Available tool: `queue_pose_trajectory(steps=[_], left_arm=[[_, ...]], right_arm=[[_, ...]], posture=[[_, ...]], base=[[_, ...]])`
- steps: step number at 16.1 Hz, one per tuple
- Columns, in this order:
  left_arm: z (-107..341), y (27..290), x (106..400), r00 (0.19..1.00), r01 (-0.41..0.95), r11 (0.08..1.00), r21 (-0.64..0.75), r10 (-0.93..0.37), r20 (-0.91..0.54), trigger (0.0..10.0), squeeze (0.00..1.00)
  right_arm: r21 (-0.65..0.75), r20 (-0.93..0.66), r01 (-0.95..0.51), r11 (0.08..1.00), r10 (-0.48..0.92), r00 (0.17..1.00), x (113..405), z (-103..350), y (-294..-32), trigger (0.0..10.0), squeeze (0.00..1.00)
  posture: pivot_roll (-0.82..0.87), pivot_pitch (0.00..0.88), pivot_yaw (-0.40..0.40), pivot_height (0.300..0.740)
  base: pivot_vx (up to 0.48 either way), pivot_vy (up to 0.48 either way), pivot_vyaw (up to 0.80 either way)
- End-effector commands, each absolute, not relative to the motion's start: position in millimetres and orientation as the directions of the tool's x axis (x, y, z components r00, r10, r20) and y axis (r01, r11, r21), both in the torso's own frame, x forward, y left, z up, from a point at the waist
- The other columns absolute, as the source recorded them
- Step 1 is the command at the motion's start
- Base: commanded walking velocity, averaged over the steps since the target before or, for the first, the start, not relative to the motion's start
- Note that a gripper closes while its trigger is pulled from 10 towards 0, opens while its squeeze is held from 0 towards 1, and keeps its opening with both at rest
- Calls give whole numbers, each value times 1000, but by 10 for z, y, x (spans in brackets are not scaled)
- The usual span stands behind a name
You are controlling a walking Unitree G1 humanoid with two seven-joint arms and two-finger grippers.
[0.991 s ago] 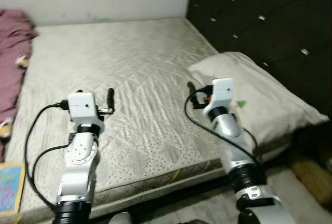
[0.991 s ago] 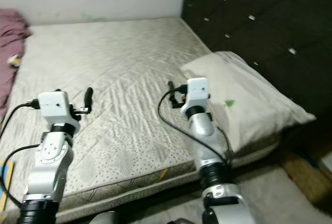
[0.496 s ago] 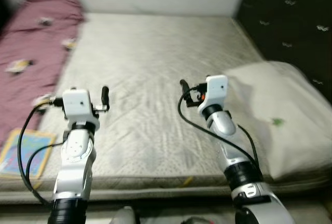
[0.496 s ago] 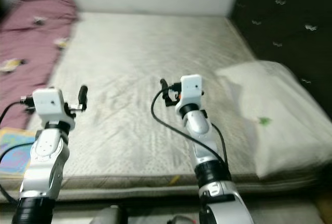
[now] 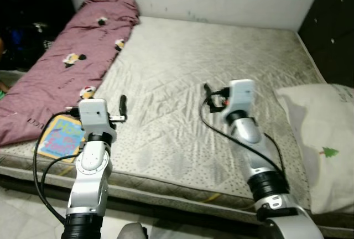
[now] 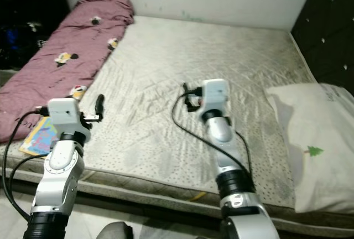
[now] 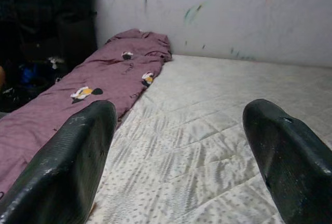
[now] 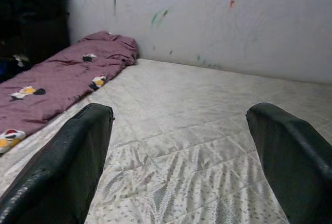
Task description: Clean up the room
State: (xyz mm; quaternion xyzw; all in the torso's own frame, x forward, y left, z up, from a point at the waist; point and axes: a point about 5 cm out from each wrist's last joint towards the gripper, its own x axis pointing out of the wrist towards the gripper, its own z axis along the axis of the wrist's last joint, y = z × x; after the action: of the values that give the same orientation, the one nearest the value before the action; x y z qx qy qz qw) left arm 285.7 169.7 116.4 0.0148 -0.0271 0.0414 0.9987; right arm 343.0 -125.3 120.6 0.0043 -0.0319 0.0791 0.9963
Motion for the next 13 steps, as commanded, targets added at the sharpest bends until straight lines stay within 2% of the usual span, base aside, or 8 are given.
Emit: queue_pose_trajectory(steps=[1,4,13], left_arm=[[1179,1750,2868,994,-96,995,42,94,52,10000,0],[1176,1756,2872,994,-96,995,39,94,51,10000,0],[1187,1748,2879,995,-90,996,26,89,55,10000,0]], right_arm=[[20,52,-156,988,155,987,3439,1199,-1204,10000,0],[22,52,-153,988,152,987,3444,1197,-1202,10000,0],[26,48,-146,989,144,988,3455,1196,-1198,10000,0]], posture=[[-21,0,-38,740],[-18,0,-40,740],[-22,0,-35,740]], base=[[0,480,-800],[0,480,-702],[0,480,0]])
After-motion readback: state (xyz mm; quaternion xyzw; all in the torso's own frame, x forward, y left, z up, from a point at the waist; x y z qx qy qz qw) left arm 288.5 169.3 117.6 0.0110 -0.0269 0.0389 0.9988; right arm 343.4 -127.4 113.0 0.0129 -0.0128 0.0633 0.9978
